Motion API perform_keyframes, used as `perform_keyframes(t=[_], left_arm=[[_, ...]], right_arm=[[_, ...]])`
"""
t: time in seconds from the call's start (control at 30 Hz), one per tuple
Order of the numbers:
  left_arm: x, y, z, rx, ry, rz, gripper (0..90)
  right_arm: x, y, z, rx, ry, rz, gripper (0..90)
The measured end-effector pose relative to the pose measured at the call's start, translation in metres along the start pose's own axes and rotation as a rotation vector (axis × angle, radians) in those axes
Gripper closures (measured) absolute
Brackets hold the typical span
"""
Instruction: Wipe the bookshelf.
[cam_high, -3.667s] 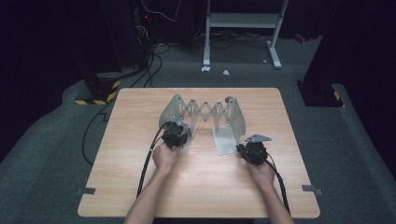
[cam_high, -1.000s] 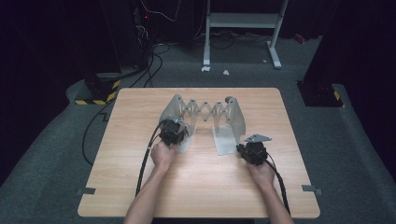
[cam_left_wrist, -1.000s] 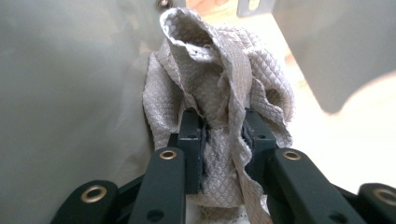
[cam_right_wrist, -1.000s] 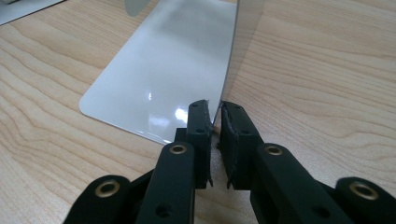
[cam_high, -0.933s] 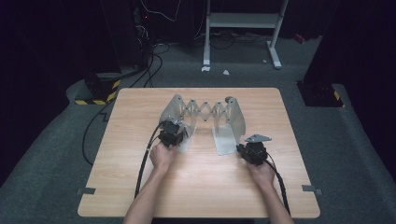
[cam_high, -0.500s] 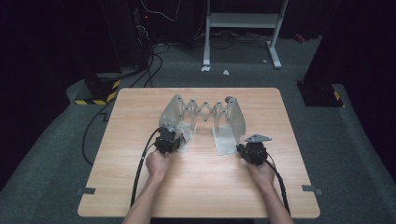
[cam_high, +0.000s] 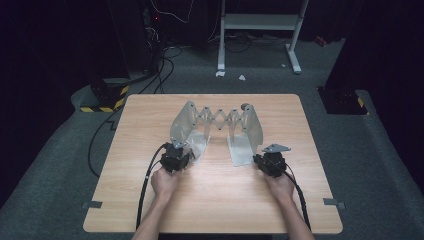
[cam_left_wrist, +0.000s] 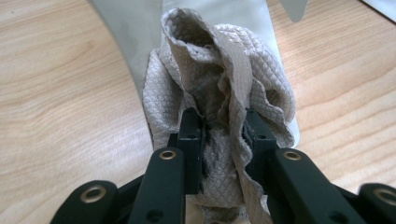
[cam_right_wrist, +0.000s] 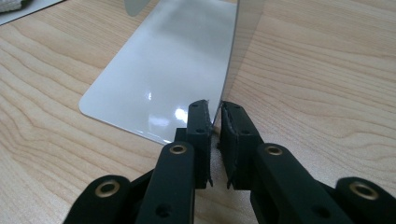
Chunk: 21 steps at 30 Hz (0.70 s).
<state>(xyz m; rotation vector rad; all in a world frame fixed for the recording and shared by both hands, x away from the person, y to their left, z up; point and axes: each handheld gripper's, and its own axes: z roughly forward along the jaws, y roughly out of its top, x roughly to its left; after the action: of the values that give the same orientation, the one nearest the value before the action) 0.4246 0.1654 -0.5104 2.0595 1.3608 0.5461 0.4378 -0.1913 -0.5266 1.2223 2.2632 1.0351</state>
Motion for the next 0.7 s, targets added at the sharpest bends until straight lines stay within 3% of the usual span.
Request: perform_keyframes(t=[0.2,0.47,0.7], left_arm=[[0.001,-0.008,-0.006,-0.005,-0.002,-0.009,73.0],[-0.009,-0.010,-0.008,-0.004,-0.014,0.028,72.9],[-0.005,-0.018,-0.016,-0.001,-0.012,0.034,72.9]], right_arm=[[0.000,0.000,0.000,0.000,0.000,0.000,82.1],[0.000,0.000,0.000,0.001,0.000,0.002,82.1],[0.000,0.000,0.000,0.000,0.000,0.001,82.1]])
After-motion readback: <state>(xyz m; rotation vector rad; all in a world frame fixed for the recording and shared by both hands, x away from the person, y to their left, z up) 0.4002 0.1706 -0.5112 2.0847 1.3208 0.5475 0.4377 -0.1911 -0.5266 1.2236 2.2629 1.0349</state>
